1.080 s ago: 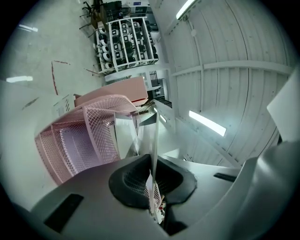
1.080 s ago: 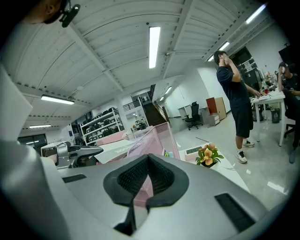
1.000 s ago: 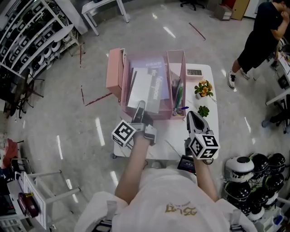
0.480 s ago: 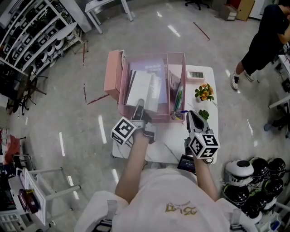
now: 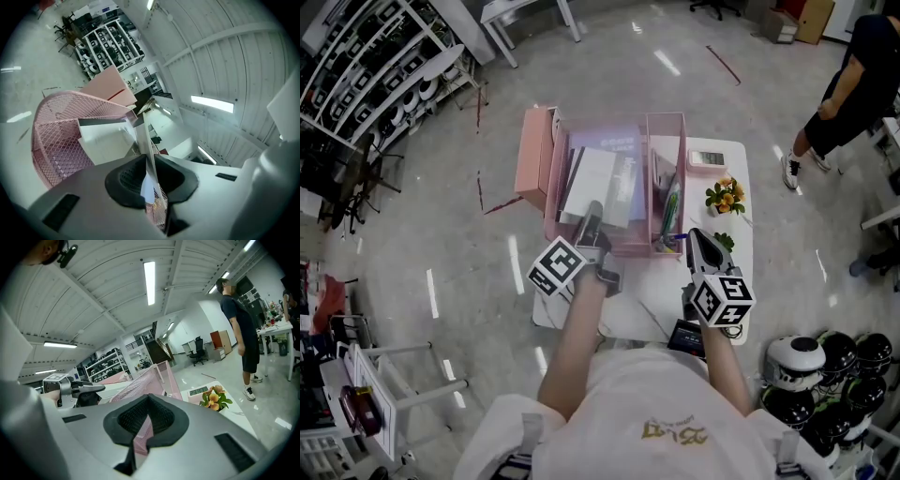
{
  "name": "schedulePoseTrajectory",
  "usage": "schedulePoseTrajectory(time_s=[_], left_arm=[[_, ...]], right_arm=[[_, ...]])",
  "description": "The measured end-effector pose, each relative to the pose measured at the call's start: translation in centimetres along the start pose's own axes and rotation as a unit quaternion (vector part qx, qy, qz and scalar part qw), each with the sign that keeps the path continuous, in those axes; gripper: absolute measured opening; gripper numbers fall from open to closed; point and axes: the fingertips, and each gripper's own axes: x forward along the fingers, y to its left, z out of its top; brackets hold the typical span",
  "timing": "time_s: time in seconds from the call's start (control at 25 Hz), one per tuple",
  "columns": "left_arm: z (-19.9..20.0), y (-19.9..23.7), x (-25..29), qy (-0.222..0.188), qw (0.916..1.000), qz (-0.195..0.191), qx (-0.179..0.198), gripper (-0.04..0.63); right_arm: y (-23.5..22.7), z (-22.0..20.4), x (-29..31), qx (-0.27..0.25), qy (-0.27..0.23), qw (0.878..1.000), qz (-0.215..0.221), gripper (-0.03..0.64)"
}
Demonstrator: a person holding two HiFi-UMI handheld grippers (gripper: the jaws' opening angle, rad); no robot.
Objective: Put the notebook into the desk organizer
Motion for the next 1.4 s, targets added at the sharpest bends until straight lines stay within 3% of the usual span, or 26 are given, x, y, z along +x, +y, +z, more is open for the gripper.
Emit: schedulePoseTrajectory(time_s=[0.2, 0.32, 0.48, 0.64, 0.88, 1.04, 1.2, 1.4], left_arm=[[-0.6, -0.2, 0.3, 0.033, 0.9984, 0.014, 0.044, 0.082], [-1.1, -0.4, 0.4, 0.061, 0.9953, 0.016, 0.073, 0.134], [-2.1, -0.9, 0.5, 0.105, 0.9887, 0.001, 0.107, 0.233], [-3.0, -1.4, 0.4, 0.146, 0.9793, -0.017, 0.139, 0.278], [-4.3, -2.1, 0.2, 0.217, 0.9562, -0.063, 0.186, 0.341], [-4.9, -1.9, -0.1, 0.255, 0.9319, -0.069, 0.248, 0.353], [-5.1, -2.1, -0.1, 0.257, 0.9232, -0.078, 0.275, 0.353], [-5.6, -1.7, -0.5, 0.287, 0.8910, -0.080, 0.343, 0.341]], right_arm=[[-0.1, 0.0, 0.2, 0.003, 0.000, 1.000, 0.007, 0.011], [-0.3, 0.0, 0.2, 0.006, 0.000, 1.000, 0.009, 0.011], [-0.1, -0.2, 0.2, 0.009, 0.002, 1.000, 0.013, 0.012], [0.0, -0.5, 0.2, 0.012, 0.006, 1.000, 0.016, 0.011], [0.0, -1.0, 0.3, 0.020, 0.011, 1.000, 0.017, 0.011], [0.1, -1.1, 0.5, 0.021, 0.015, 0.999, 0.020, 0.012], [0.1, -1.0, 0.5, 0.020, 0.016, 0.999, 0.024, 0.011], [0.3, -1.1, 0.7, 0.019, 0.018, 0.999, 0.028, 0.012]])
